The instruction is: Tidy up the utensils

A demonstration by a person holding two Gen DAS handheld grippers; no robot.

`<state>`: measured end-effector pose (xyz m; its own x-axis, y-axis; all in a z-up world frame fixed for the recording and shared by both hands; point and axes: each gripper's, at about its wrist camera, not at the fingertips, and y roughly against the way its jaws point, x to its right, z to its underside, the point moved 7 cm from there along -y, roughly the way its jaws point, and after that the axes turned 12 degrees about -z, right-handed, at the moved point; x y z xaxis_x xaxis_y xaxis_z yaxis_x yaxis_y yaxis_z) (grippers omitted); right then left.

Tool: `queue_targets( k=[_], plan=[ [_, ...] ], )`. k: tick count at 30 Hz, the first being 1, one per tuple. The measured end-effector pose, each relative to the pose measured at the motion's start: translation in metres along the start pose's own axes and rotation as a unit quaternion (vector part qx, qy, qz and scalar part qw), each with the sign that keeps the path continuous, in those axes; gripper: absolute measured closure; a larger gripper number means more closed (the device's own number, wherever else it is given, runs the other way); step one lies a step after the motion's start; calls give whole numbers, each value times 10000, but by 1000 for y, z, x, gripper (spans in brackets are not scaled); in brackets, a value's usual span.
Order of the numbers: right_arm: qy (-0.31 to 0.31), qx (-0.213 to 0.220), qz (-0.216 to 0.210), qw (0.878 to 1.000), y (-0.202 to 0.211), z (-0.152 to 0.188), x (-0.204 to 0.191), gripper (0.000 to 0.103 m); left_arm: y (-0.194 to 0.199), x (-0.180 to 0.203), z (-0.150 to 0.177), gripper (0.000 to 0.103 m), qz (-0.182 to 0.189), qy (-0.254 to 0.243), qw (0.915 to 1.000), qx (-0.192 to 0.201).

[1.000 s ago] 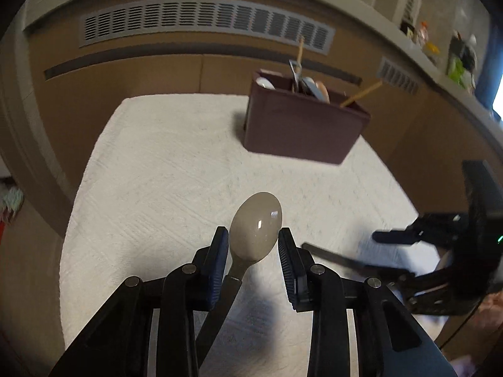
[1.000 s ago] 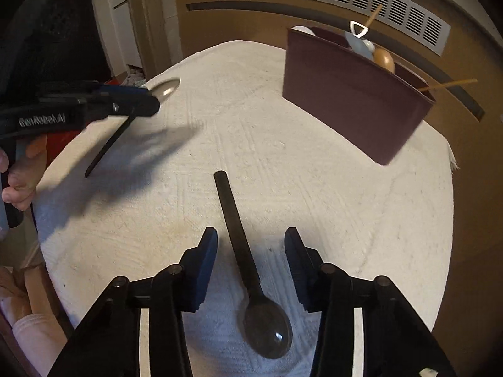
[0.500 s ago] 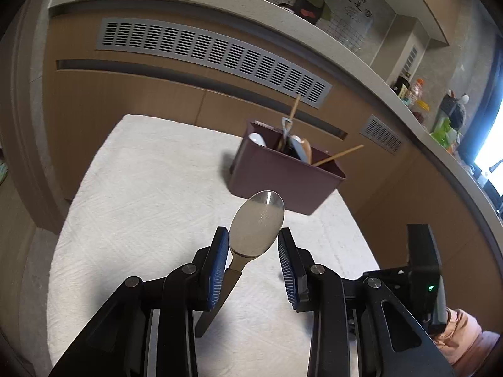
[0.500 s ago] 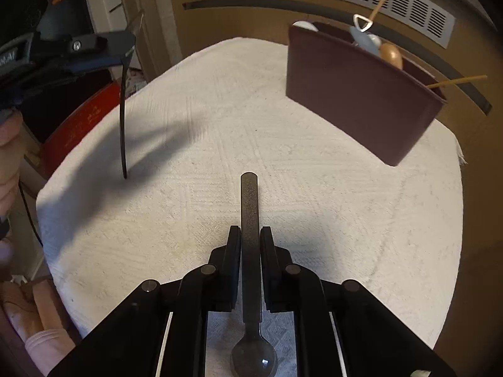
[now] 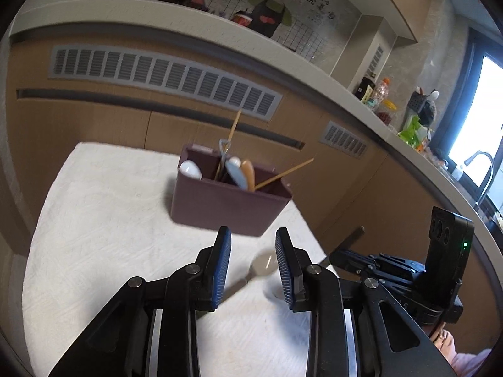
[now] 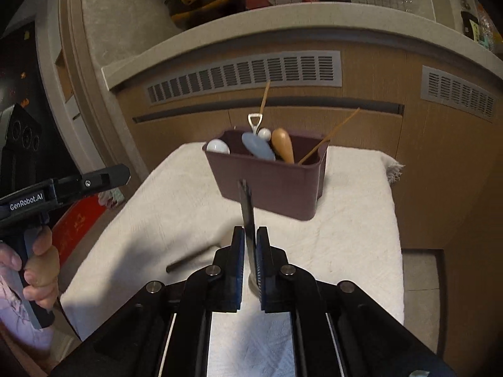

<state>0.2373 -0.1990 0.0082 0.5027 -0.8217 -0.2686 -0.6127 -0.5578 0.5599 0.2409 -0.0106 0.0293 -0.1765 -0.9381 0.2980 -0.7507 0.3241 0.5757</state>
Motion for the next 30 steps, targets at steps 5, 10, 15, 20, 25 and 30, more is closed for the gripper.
queue_targets(
  k=[5,10,15,20,25,30],
  plan=[
    [70,87,22,9999,-1,-13,1,97,-22,9,-10,73,-215,-544,9982,-115],
    [-111,-76,35,9999,-10,-4,14,98,-77,17,19,72,-108,-1336,9870,-887],
    [-223,-130,95,9996,-13,3,27,98,-132,42,65,72,32,-2509,9521,-1746],
    [-303,-232,-33,9993,-26,7,35,96,-172,55,93,72,-179,-3123,9234,-2226],
    [-420,-290,-12,9987,-37,7,46,100,-179,62,97,73,-188,-3180,9215,-2220],
    [-436,-269,-18,9987,-30,7,45,100,-179,65,98,73,-342,-2961,9329,-2019]
  ],
)
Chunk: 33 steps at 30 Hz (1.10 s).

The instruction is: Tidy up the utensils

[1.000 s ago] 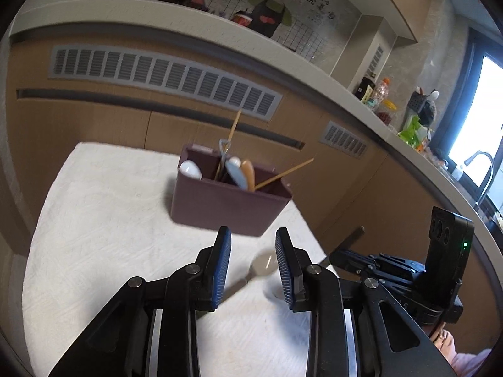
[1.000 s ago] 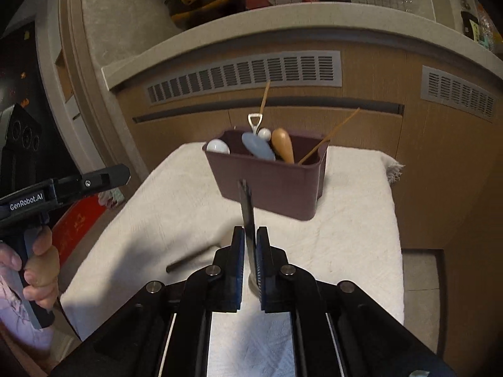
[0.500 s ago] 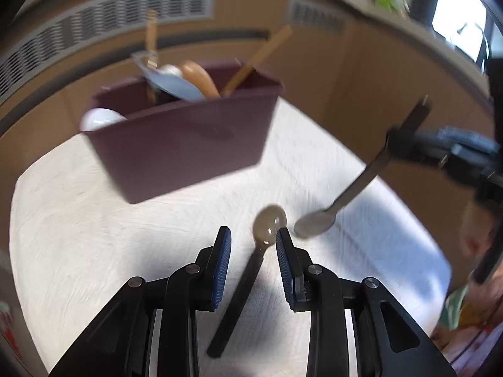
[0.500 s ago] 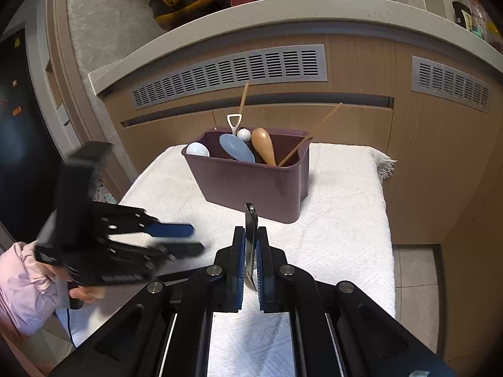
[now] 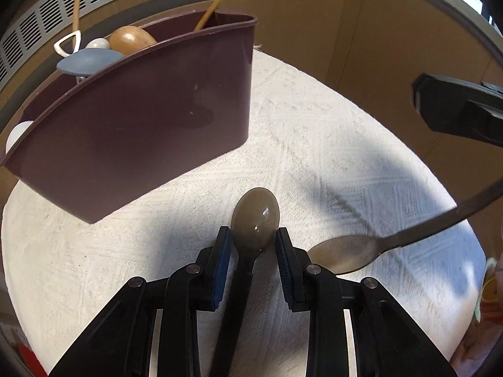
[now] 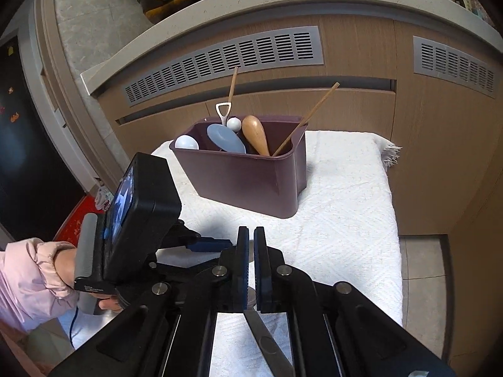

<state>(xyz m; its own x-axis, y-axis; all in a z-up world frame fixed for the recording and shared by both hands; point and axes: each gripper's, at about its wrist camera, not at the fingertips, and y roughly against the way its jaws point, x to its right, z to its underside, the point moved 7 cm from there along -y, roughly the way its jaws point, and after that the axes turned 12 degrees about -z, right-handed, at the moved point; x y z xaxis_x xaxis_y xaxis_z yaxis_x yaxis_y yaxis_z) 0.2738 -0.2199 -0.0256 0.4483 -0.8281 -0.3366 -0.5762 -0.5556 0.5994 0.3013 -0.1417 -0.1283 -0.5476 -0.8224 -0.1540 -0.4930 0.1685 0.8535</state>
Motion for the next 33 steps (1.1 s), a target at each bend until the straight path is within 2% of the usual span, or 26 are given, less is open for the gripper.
queue_targets(
  k=[3,6,8,9,10,14,17,18,21,23,24,27,30,33],
  plan=[
    [66,-84,8,9999,4,1,-4,100,15,-6,4,73,29,400,9989,243],
    [132,-629,-93,9979,0,14,-6,97,40,-23,12,73,11,895,9945,545],
    [206,-1051,-254,9939,-5,28,-7,81,64,-35,17,73,60,1265,9885,831],
    [239,-1206,-281,9920,-9,36,-5,63,74,-41,19,73,55,1391,9856,955],
    [236,-1223,-238,9919,-11,42,-3,58,83,-46,23,73,29,1487,9830,1077],
    [625,-1436,-195,9875,-30,59,-2,58,121,-68,30,76,31,1866,9695,1591],
    [1204,-1629,-16,9793,-51,65,-5,58,134,-82,36,76,26,1994,9646,1726],
    [1348,-1678,47,9765,-57,65,-5,58,135,-80,28,76,3,2007,9640,1745],
    [1579,-1921,167,9685,-75,71,-2,54,135,-85,22,76,-1,2014,9644,1714],
    [1392,-2004,178,9696,-81,74,2,65,127,-80,16,76,44,1897,9696,1547],
    [1274,-1941,176,9725,-79,71,2,73,122,-79,16,75,12,1821,9724,1455],
    [1185,-1661,322,9784,-63,65,2,73,98,-64,17,69,-1,1348,9853,1053],
    [896,-1398,261,9858,-44,58,4,73,69,-53,11,60,22,1019,9925,682],
    [595,-1109,210,9918,-20,51,10,73,38,-46,3,59,101,854,9959,290]
  ],
)
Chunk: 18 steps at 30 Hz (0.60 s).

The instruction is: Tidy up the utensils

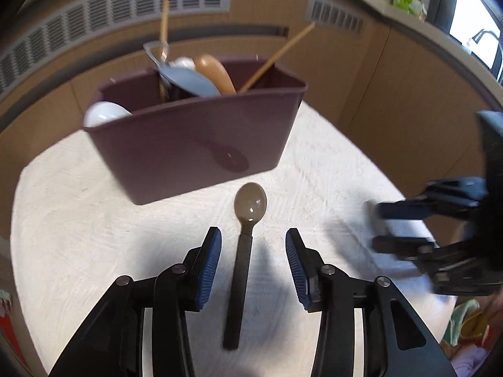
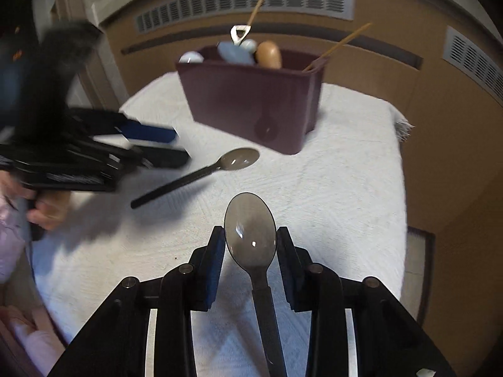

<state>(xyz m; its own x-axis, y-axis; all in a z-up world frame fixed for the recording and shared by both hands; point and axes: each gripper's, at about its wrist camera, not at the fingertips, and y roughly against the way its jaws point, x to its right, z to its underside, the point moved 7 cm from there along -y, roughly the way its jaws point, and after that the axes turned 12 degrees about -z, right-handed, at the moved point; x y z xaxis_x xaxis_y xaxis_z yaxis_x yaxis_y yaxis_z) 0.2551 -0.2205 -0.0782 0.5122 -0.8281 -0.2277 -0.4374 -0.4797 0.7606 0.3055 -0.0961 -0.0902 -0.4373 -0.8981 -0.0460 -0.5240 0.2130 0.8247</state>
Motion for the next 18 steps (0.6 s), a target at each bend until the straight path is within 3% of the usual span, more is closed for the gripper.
queue_targets(
  k=[8,10,12,15,18],
  plan=[
    [-293,634,-28,9976,38,-8,8,73,-60,20,-21,60,-415,-442,9965,-574],
    [-331,756,15,9966,42,-12,8,73,-61,25,-24,69,-511,-493,9967,-403],
    [-331,859,86,9957,44,-16,8,73,-52,25,-21,69,-595,-376,9971,-292],
    [-295,1091,159,9935,53,-20,3,73,-14,19,-13,69,-558,-1,9981,243],
    [-164,1321,408,9903,64,-24,-7,73,37,7,-4,69,-521,465,9931,940]
  ],
)
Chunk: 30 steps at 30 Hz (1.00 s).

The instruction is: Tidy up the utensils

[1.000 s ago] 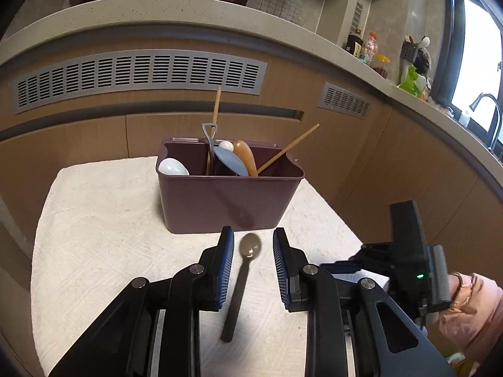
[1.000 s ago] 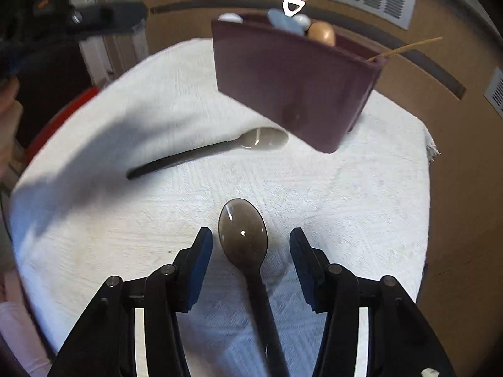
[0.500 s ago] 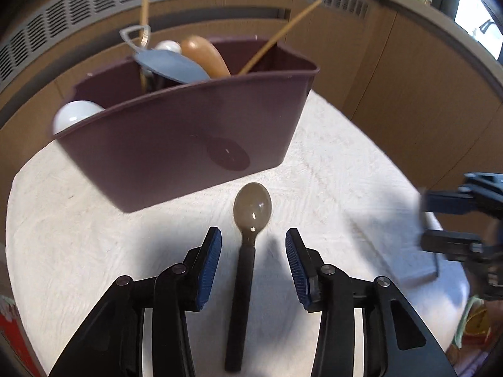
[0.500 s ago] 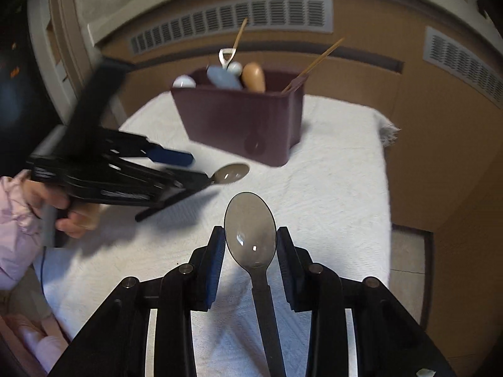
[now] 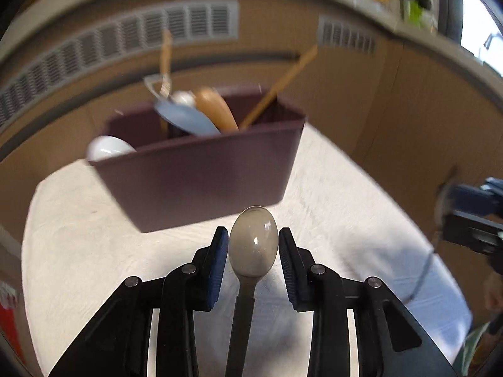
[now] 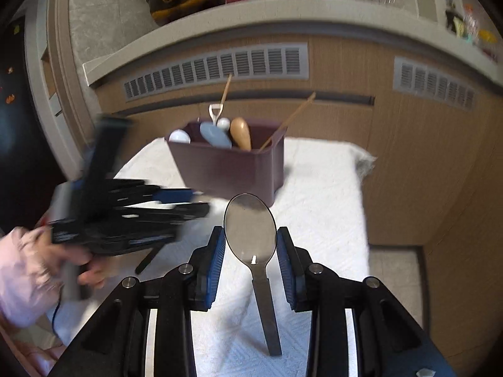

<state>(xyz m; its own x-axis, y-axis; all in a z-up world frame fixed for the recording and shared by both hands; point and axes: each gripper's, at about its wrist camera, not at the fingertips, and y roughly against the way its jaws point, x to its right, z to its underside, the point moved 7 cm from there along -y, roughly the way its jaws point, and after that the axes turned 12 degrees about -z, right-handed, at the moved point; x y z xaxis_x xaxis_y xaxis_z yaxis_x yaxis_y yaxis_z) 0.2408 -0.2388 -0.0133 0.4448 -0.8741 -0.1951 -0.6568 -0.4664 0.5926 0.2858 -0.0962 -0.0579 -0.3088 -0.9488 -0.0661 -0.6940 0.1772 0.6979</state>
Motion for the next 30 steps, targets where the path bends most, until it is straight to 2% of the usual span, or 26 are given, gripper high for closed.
queue_targets(
  k=[3,5,13,22,24,26,28,30],
  plan=[
    [-31,180,-48,9998,5,-6,-8,73,42,-18,1,69,135,515,9973,498],
    [-47,261,-64,9996,6,-10,-12,73,55,-26,1,69,177,675,9954,663],
    [-66,240,-106,9996,2,-20,-21,73,60,-35,-7,69,238,877,9935,688],
    [-1,347,-78,9994,6,-30,-28,73,77,-41,-18,69,216,942,9902,1008],
    [3,451,-103,9989,9,-39,-30,73,87,-46,-33,69,246,973,9881,1165],
    [165,662,-66,9976,16,-60,-35,73,106,-51,-62,69,294,927,9843,1472],
    [302,1012,-78,9944,29,-95,-40,73,123,-57,-91,69,342,865,9801,1755],
    [244,1359,-280,9900,42,-133,-40,73,142,-65,-124,69,377,857,9737,2078]
  ],
)
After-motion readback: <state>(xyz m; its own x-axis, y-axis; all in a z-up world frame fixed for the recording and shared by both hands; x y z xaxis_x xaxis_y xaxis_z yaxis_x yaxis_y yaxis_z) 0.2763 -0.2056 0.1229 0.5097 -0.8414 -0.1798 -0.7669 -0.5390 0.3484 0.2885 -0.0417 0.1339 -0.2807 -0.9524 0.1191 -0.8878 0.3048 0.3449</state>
